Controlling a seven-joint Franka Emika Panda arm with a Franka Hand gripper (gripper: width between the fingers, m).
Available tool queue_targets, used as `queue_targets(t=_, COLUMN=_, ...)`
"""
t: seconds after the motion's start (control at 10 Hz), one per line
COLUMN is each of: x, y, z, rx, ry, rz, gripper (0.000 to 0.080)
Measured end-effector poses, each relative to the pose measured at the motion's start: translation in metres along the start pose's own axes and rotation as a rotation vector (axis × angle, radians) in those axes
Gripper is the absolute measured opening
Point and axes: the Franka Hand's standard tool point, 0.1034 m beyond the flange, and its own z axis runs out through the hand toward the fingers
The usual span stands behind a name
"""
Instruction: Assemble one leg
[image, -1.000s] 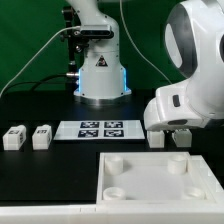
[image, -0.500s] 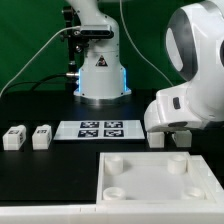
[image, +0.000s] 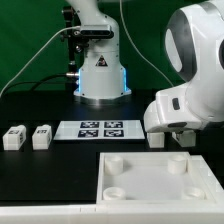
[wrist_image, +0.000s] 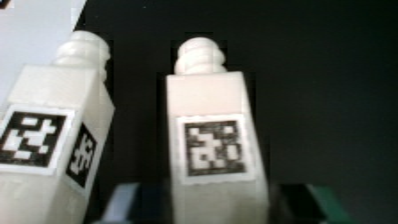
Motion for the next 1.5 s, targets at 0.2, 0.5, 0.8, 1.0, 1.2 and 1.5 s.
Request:
queue_targets(t=0.2, x=0.000, y=0.000, z=0.000, rx=0.000, ry=-0.001, rz=0.000, gripper=0.0046)
queue_targets(t=0.5, x=0.000, y=0.000, z=0.000, rx=0.000, ry=0.000, rz=-0.001, gripper=0.0003)
queue_targets(t=0.8, x=0.000, y=0.000, z=0.000, rx=0.000, ry=0.000, rz=-0.001, gripper=0.0003)
queue_targets(t=1.0, x=-0.001, y=-0.001, z=-0.001, rx=0.000, ry=-0.001, rz=-0.001, gripper=0.0012)
queue_targets(t=1.2, x=-0.001, y=-0.001, z=-0.001, rx=-0.001, ry=0.001, rz=-0.002, gripper=0.0194)
queue_targets(t=1.5, x=0.000, y=-0.005, z=0.009, rx=-0.007, ry=-0.015, rz=-0.009, gripper=0.0577)
